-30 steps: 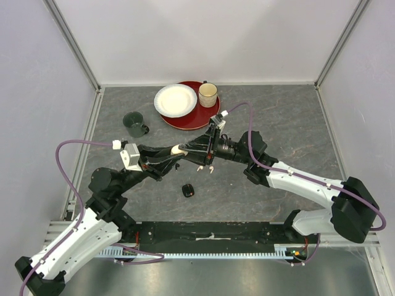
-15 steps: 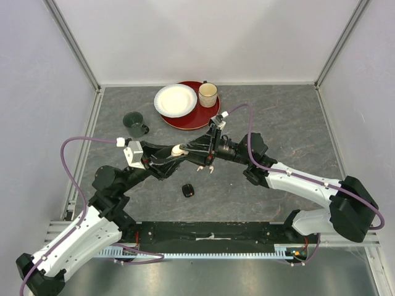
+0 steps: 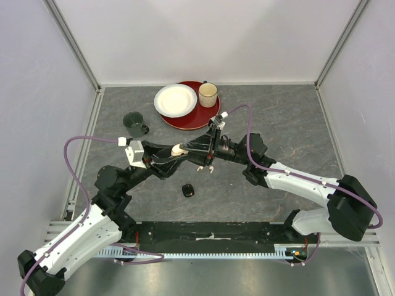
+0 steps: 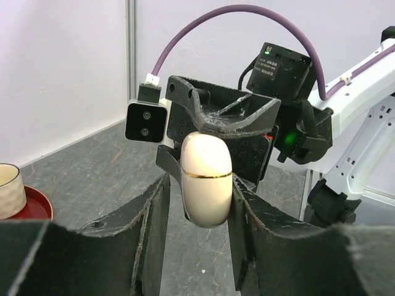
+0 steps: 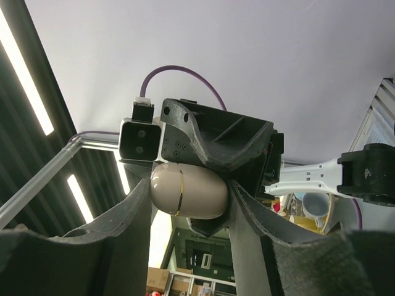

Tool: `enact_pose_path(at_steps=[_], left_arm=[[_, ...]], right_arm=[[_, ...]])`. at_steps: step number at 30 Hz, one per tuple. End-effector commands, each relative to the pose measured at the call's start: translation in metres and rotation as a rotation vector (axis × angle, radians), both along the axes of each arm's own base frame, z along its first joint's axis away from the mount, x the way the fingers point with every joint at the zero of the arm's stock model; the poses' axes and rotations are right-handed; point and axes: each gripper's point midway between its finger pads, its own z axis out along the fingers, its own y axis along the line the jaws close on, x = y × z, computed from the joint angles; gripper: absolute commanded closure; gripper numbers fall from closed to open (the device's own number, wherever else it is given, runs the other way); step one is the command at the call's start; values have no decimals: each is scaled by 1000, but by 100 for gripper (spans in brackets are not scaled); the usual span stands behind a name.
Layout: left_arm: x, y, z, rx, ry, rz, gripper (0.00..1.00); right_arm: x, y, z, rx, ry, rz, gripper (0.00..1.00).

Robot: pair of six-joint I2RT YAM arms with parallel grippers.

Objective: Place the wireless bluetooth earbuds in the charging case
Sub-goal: Pick up the charging case at the center of the board.

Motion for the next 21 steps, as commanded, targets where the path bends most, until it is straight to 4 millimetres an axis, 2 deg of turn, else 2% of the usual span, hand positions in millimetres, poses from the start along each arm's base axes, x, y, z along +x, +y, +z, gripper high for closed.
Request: enact_pose_path(at_steps=[1,12,21], left_arm=[[-2,2,15,-56,-28,-2,54],[-1,-1,10,-46,-14,-12,60],[-1,-3,6,-26,0,-22,57]], right_arm=[[-3,-2,7,38,-4,9,90],[-3,-3,11,49,-18,1,91],[-1,-2,10,46,-18,-4,91]])
